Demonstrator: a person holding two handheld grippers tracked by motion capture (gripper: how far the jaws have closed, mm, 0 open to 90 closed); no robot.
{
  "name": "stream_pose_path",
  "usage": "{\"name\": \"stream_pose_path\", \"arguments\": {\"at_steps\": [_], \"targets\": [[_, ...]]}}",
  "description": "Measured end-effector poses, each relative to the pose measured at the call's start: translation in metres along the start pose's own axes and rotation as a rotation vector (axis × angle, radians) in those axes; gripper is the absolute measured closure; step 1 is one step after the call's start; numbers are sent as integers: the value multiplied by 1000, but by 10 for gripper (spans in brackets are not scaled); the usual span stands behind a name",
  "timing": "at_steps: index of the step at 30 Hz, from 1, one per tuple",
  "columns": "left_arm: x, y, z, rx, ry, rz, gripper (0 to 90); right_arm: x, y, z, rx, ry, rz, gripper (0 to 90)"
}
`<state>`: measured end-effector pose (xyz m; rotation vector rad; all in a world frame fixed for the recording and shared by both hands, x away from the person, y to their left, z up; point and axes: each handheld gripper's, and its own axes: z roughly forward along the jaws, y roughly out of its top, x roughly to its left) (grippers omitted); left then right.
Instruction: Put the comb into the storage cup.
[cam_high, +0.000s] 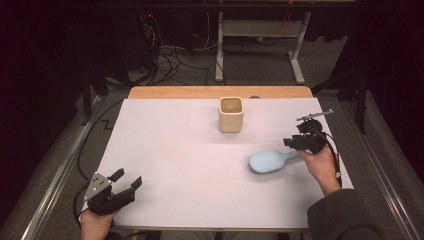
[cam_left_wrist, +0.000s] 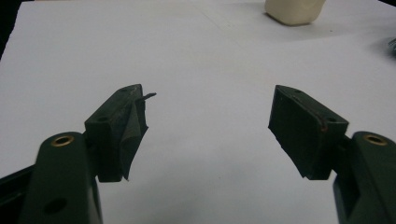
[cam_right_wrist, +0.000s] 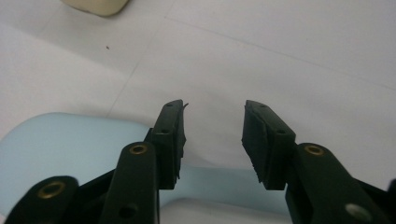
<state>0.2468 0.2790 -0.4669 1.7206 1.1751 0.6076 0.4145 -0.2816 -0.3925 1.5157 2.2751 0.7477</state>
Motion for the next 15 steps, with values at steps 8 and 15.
{"name": "stream_pose_path", "arguments": {"at_steps": [8, 15], "targets": [[0, 0, -1, -8, 5, -3, 284, -8, 8, 13, 93, -44, 7, 703], [0, 0, -1, -6, 2, -3, 284, -15, 8, 23, 147, -72, 5, 792]]}}
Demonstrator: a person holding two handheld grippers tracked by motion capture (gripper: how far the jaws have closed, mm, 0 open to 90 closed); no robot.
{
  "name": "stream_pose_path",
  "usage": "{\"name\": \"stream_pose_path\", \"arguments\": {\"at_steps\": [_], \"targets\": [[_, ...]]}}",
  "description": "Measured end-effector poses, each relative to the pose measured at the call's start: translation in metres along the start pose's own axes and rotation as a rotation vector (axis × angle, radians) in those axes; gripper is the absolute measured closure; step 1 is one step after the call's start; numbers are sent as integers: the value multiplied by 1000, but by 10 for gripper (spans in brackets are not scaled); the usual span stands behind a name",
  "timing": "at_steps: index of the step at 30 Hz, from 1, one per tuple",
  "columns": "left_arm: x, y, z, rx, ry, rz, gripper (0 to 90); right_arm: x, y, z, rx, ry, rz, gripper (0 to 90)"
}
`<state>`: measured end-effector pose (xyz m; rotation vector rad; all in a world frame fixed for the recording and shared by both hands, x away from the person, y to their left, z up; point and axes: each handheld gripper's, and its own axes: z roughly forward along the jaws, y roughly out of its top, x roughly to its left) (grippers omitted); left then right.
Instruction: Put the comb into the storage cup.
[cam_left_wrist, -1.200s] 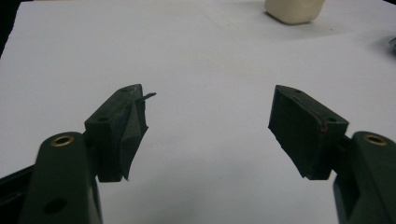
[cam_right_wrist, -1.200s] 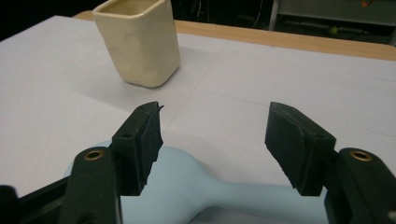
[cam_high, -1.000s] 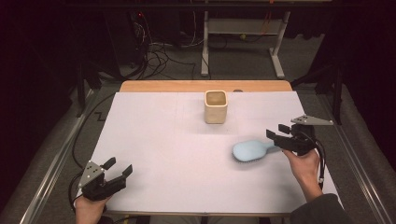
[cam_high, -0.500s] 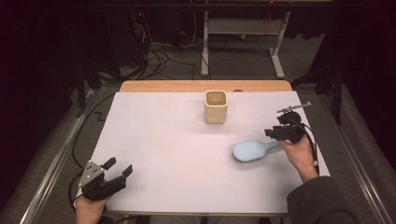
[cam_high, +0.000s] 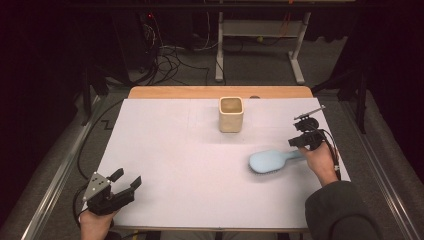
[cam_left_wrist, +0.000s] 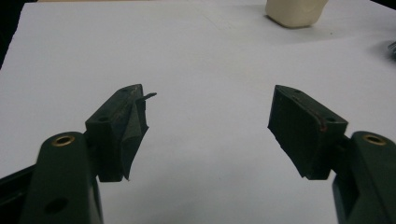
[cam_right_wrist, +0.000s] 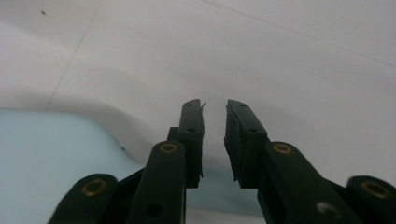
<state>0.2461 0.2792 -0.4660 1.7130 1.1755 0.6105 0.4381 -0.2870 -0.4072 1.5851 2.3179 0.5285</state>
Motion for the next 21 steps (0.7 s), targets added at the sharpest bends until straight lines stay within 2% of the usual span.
{"name": "stream_pose_path", "arguments": {"at_steps": [4, 10, 16, 21], "targets": [[0, 0, 0, 1, -2, -1, 284, -2, 0, 3, 26, -7, 1, 828], [0, 0, 1, 9, -6, -3, 285, -2, -2, 8, 67, -28, -24, 900], [0, -1, 0, 6, -4, -4, 285, -2, -2, 10, 91, -36, -30, 900], [-1, 0, -1, 2, -1, 0, 285, -2, -4, 9, 91, -35, -27, 900]]}}
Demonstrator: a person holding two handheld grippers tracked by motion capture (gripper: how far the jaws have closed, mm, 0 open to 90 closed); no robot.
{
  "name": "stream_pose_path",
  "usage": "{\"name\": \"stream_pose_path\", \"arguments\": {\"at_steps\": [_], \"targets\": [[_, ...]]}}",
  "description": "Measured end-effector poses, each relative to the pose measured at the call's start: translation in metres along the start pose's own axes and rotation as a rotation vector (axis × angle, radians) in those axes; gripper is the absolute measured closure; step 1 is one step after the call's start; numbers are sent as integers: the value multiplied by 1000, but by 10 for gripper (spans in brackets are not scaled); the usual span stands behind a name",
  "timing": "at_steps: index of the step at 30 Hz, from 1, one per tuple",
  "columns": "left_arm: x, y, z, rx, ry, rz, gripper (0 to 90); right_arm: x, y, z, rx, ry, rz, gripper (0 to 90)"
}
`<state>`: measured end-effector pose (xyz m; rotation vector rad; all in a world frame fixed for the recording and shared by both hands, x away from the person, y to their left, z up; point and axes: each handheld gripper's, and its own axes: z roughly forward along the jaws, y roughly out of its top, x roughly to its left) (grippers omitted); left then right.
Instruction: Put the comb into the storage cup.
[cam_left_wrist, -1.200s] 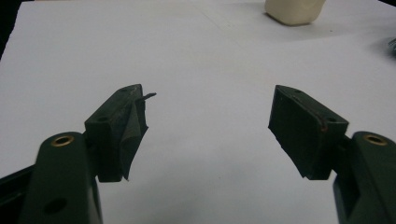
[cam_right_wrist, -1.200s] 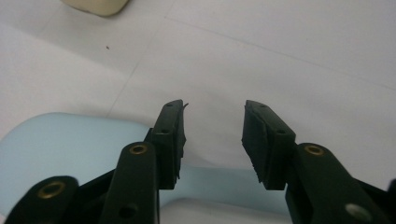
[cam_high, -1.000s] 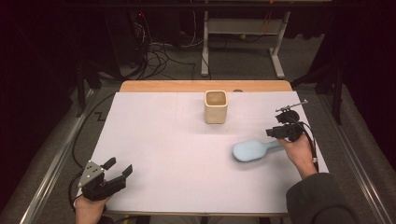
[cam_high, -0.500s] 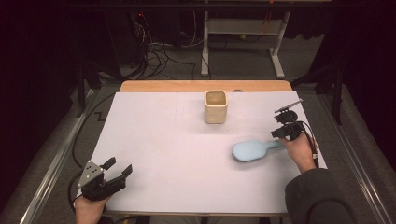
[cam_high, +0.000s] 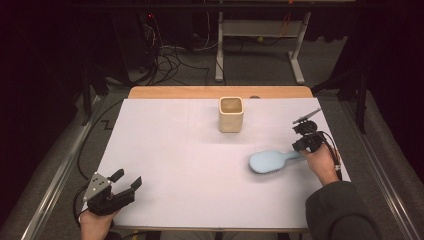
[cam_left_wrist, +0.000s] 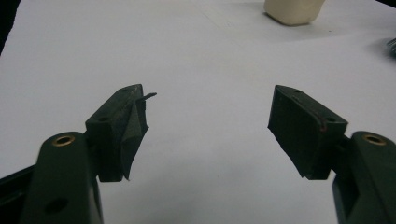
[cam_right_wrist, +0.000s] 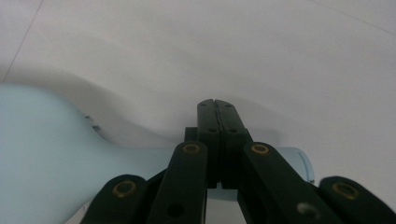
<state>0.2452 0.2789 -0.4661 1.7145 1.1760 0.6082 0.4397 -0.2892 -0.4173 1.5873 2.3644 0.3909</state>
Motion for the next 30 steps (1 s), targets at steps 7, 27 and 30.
{"name": "stream_pose_path", "arguments": {"at_steps": [7, 27, 30], "targets": [[0, 0, -2, -7, 5, -4, 288, 0, -3, -1, 7, 4, -6, 900], [-1, 0, -1, -1, 1, -4, 288, 13, -33, -13, -17, 27, -77, 900], [-1, 0, -2, 1, 1, -1, 288, 15, -38, -15, -29, 30, -77, 900]]}}
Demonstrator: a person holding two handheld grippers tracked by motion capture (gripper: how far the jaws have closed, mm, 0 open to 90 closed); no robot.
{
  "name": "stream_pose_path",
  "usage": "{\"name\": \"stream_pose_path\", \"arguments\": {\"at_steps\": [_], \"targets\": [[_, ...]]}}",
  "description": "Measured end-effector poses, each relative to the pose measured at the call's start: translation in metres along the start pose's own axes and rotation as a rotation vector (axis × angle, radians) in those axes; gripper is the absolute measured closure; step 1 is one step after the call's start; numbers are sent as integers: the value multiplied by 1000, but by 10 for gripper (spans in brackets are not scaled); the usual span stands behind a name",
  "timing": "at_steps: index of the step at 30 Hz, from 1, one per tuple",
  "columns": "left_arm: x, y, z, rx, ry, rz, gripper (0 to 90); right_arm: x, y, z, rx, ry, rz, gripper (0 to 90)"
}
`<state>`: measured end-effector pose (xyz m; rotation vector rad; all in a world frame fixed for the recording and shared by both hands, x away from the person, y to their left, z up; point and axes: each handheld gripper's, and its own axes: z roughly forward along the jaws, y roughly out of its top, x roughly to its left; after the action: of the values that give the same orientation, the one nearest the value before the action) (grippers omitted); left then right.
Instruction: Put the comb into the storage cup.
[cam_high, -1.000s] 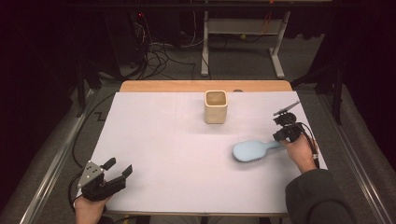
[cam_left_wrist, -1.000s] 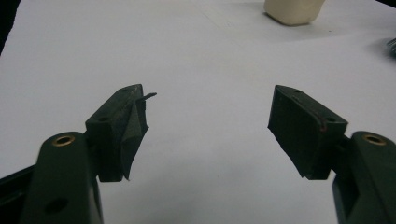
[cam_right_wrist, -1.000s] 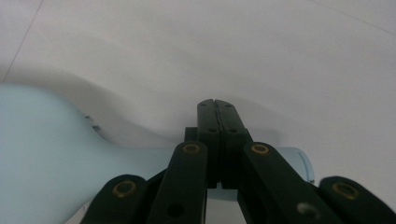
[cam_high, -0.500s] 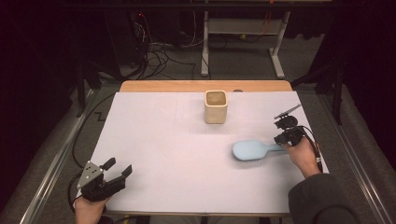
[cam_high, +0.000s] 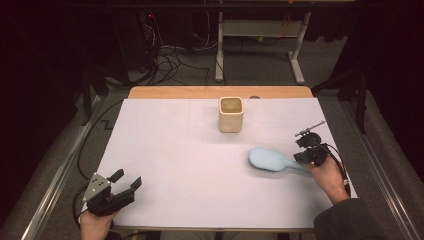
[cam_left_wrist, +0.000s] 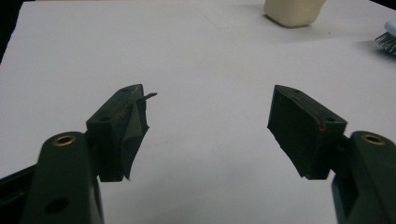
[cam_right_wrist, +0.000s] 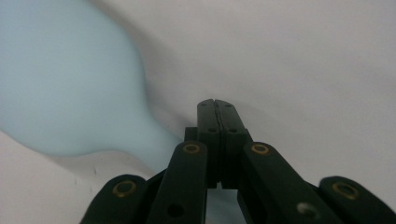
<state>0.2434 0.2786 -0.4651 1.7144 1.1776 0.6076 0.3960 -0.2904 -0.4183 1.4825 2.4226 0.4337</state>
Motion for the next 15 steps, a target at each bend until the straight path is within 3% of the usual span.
{"name": "stream_pose_path", "arguments": {"at_steps": [9, 15], "targets": [[-2, 0, -1, -1, 2, 16, 288, 5, -11, -4, -3, 19, -12, 900], [-2, 0, 0, 1, 1, 14, 288, 16, -19, -10, -29, 39, -37, 900]]}}
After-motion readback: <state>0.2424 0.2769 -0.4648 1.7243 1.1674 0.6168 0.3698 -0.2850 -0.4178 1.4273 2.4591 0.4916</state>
